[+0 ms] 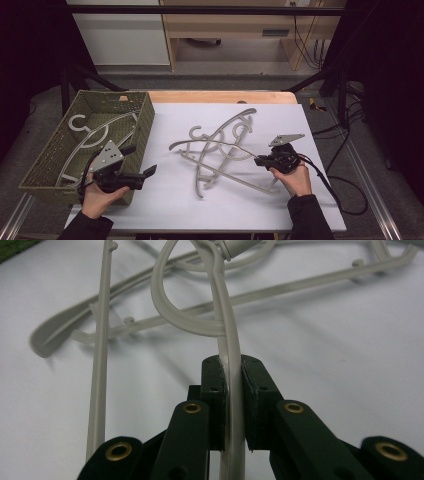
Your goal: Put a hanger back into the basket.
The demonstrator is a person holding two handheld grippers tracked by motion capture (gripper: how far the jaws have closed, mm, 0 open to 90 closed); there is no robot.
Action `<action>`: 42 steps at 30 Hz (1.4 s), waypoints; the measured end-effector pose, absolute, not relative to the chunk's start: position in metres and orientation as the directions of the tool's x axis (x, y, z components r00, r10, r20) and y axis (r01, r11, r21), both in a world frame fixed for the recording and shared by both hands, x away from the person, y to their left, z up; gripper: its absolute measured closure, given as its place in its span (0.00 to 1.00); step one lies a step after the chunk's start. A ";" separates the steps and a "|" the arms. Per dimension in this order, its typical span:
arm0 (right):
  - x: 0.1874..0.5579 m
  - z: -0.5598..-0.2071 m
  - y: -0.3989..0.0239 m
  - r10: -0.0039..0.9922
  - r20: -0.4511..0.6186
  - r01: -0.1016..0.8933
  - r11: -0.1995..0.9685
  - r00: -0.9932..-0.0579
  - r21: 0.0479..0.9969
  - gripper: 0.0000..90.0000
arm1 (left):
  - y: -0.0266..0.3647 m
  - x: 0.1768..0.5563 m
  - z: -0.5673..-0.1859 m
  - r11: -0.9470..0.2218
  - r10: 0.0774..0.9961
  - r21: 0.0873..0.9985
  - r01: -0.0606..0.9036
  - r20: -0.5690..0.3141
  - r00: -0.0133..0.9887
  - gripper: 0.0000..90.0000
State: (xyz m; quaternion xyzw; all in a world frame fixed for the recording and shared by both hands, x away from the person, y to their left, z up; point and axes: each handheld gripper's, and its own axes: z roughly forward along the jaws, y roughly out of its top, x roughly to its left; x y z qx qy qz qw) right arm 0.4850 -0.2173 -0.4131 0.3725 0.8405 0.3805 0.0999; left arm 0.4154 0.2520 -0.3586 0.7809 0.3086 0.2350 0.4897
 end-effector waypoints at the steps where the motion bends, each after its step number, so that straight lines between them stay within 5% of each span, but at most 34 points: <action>1: 0.484 -0.411 -0.217 0.695 0.112 0.540 0.437 -0.710 0.719 0.91 | 0.251 0.415 -0.358 -0.329 0.711 0.910 0.252 0.063 0.700 0.09; 14: 0.458 -0.381 -0.189 0.510 0.073 0.380 0.530 -0.857 0.758 0.91 | 0.242 0.411 -0.357 -0.379 0.672 0.890 0.256 0.074 0.737 0.09; 27: 0.447 -0.379 -0.165 0.409 0.077 0.325 0.583 -0.909 0.745 0.91 | 0.224 0.412 -0.368 -0.494 0.602 0.827 0.269 0.101 0.792 0.15; 42: 0.443 -0.382 -0.153 0.330 0.093 0.289 0.615 -0.939 0.733 0.91 | 0.191 0.419 -0.394 -0.683 0.482 0.681 0.262 0.152 0.863 0.50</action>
